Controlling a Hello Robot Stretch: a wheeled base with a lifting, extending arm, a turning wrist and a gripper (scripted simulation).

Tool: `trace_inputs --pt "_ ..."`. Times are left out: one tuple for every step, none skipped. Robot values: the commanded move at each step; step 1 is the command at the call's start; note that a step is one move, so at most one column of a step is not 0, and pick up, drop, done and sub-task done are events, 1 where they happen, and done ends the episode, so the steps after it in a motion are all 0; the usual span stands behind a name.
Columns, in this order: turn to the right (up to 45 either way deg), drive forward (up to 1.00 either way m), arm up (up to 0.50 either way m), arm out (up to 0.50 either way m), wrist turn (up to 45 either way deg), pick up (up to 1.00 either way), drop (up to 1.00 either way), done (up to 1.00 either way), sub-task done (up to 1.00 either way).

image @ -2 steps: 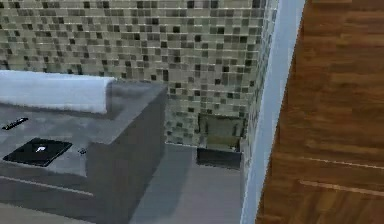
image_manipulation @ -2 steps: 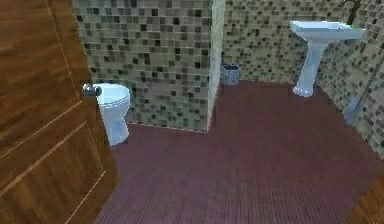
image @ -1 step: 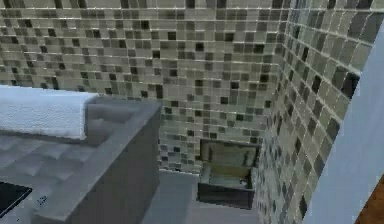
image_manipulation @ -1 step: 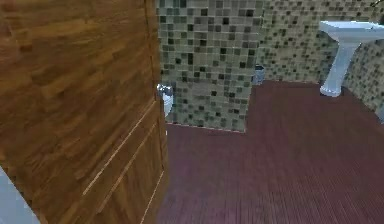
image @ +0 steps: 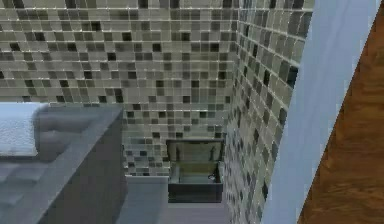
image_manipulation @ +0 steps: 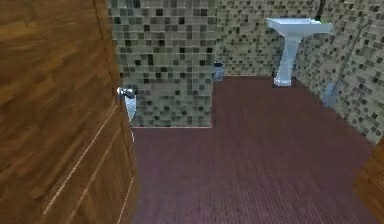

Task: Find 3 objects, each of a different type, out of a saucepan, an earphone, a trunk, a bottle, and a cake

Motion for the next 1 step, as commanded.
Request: trace_inputs --pt "0.0 0.00 0.00 0.00 0.0 0.00 0.00 0.00 1.00"
